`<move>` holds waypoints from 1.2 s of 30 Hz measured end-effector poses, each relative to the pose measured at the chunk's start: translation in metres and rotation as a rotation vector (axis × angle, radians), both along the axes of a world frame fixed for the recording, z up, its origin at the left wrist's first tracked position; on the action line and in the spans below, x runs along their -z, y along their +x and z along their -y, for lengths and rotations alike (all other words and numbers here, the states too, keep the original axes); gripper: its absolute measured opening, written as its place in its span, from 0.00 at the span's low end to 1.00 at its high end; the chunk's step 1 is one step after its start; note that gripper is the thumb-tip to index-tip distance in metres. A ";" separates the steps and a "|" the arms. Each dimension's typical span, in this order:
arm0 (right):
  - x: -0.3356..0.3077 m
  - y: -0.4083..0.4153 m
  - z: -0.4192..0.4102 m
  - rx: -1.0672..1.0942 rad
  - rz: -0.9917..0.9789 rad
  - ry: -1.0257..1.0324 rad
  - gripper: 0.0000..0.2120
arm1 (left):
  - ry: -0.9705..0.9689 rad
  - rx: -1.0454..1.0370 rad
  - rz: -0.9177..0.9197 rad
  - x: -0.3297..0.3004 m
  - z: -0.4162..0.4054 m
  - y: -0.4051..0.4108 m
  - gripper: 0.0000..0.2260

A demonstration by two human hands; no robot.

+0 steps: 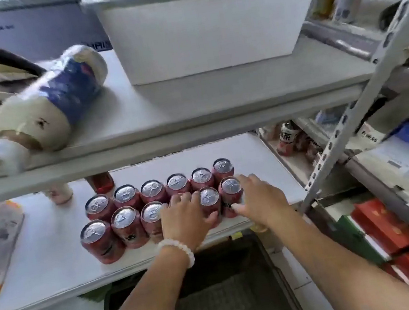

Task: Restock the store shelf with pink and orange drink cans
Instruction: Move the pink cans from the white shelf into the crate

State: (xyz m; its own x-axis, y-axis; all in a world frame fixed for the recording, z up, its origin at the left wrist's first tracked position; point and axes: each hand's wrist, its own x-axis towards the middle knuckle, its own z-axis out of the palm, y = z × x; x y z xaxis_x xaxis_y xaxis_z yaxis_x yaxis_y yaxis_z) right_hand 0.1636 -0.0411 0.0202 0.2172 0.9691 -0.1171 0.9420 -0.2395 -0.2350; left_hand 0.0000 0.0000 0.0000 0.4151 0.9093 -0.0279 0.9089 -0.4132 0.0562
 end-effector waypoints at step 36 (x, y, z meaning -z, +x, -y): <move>0.021 -0.078 0.063 -0.163 -0.008 0.034 0.26 | 0.168 0.028 0.128 0.012 0.080 -0.087 0.25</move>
